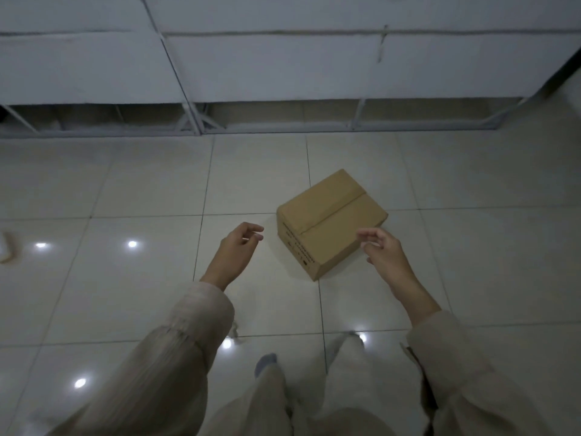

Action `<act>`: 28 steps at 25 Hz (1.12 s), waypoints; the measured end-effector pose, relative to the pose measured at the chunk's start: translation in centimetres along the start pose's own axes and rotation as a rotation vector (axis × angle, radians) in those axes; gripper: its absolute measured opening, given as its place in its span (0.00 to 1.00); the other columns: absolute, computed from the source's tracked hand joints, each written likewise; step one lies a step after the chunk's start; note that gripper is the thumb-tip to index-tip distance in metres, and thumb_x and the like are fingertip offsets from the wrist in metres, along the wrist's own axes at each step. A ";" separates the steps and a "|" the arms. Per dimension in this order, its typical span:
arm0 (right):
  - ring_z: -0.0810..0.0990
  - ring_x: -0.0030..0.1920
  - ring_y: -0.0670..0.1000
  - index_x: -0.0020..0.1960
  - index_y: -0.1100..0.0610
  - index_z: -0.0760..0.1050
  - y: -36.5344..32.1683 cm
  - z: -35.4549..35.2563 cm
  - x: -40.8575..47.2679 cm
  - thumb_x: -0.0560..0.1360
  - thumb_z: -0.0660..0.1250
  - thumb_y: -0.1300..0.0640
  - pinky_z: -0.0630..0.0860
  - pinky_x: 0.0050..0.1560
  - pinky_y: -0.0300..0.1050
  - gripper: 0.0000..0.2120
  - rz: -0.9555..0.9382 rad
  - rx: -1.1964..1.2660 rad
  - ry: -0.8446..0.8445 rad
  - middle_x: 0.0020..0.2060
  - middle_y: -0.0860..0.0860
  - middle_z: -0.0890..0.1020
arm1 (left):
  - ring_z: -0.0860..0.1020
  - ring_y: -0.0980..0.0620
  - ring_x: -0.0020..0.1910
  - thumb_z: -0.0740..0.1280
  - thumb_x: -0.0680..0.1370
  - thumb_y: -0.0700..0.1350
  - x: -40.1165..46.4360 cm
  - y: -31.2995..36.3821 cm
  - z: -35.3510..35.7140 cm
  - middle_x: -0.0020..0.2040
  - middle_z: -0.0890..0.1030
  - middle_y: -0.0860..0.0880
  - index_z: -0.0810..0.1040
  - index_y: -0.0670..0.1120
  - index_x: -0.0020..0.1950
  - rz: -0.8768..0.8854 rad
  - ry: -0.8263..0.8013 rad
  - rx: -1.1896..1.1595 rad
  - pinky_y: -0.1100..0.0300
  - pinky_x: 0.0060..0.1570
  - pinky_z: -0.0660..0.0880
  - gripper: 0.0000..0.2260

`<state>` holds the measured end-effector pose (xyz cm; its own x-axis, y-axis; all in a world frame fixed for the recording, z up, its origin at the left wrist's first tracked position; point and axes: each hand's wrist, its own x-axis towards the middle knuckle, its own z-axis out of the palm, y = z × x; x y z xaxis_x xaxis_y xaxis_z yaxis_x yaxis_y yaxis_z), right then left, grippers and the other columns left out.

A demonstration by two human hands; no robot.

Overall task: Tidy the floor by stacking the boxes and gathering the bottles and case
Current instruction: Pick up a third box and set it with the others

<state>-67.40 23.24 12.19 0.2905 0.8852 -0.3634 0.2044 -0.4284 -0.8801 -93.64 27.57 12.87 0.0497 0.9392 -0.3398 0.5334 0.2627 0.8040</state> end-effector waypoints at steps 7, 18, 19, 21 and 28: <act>0.74 0.54 0.49 0.51 0.55 0.74 -1.4 -6.7 15.7 0.74 0.58 0.69 0.70 0.47 0.38 0.12 -0.054 -0.104 -0.143 0.52 0.51 0.78 | 0.75 0.51 0.53 0.59 0.79 0.43 9.2 5.6 7.7 0.51 0.79 0.50 0.75 0.49 0.55 -0.097 0.190 -0.095 0.64 0.45 0.67 0.08; 0.74 0.63 0.55 0.63 0.56 0.67 10.2 -7.1 38.3 0.72 0.61 0.66 0.69 0.65 0.54 0.21 0.009 -0.515 -0.342 0.60 0.53 0.75 | 0.73 0.46 0.59 0.60 0.78 0.40 22.3 0.1 25.3 0.58 0.76 0.45 0.74 0.43 0.59 -0.370 0.358 -0.141 0.58 0.54 0.67 0.10; 0.74 0.63 0.56 0.65 0.55 0.66 12.1 -6.1 40.5 0.72 0.62 0.65 0.69 0.64 0.56 0.22 0.007 -0.550 -0.345 0.62 0.52 0.74 | 0.73 0.46 0.59 0.61 0.78 0.40 24.2 -1.8 26.6 0.59 0.75 0.44 0.73 0.42 0.61 -0.397 0.362 -0.127 0.57 0.55 0.68 0.12; 0.71 0.65 0.57 0.67 0.54 0.63 15.9 -4.2 44.5 0.73 0.62 0.60 0.68 0.64 0.55 0.23 -0.033 -0.734 -0.336 0.67 0.52 0.70 | 0.72 0.42 0.61 0.63 0.77 0.41 28.1 -5.8 29.1 0.60 0.74 0.39 0.72 0.40 0.62 -0.452 0.376 -0.084 0.52 0.57 0.68 0.14; 0.49 0.75 0.60 0.74 0.46 0.48 26.1 -2.2 53.5 0.73 0.64 0.45 0.50 0.71 0.66 0.36 0.055 -0.985 -0.217 0.76 0.54 0.45 | 0.59 0.36 0.71 0.73 0.70 0.45 36.3 -15.6 34.5 0.72 0.60 0.34 0.52 0.34 0.73 -0.707 0.379 -0.103 0.43 0.69 0.60 0.40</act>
<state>-44.43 59.01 -29.56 0.1664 0.8313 -0.5303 0.9053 -0.3420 -0.2521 -71.00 49.95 -28.88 -0.5695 0.5495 -0.6113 0.2503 0.8243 0.5078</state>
